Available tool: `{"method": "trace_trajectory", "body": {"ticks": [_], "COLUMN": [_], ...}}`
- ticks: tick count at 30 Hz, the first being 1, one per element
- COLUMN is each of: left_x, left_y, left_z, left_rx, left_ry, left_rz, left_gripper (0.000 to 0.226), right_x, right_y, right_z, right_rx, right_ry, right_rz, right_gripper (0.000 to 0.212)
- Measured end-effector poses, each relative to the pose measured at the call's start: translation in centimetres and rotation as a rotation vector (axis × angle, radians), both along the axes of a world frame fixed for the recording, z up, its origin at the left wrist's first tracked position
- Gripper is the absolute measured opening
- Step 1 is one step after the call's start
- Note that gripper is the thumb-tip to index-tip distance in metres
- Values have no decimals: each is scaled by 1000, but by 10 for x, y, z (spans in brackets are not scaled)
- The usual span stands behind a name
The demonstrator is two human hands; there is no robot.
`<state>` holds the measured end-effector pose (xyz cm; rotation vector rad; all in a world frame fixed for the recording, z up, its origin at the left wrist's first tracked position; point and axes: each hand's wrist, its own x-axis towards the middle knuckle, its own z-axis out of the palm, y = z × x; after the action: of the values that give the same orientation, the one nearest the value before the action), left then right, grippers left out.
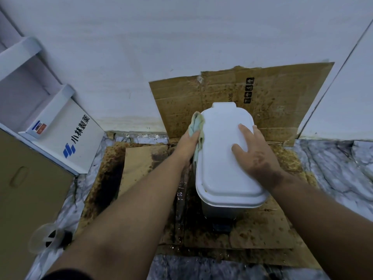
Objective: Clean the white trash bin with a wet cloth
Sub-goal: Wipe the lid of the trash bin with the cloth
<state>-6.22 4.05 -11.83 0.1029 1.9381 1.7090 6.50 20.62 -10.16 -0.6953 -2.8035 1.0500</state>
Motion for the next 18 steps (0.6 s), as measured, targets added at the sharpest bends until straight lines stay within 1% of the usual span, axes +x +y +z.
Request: {"method": "trace_trajectory", "body": {"ticks": [3,6,8,10,12,13,16,18], "left_x": [-36,-53,-51,-43,-23,-10,31,55], "left_y": [20,30,31,28,18,10,-10,-23], "left_z": [1,-1,-5,-23,-29,-26,-27,-32], "left_rx": [53,83,144,152,94,73,48,61], "left_ry": [-68,-104,-137,-152,-124,-92,-44,-27], "left_rz": [37,42,56,55,31,17,11,-3], "left_gripper": [45,47,48,53,64,64,46,45], "right_x": [-1,-2,-4,-4,-4,-4,-3,-3], "right_y": [1,1,1,1,2,1,1,1], "right_z": [0,0,-1,-1,-1,-1,0,0], "right_rx": [3,10,19,20,20,22,27,28], "right_ry": [16,27,22,23,23,22,27,34], "right_rz": [3,6,4,6,1,-1,8,16], "right_gripper": [76,77,77,77,77,77,74,68]}}
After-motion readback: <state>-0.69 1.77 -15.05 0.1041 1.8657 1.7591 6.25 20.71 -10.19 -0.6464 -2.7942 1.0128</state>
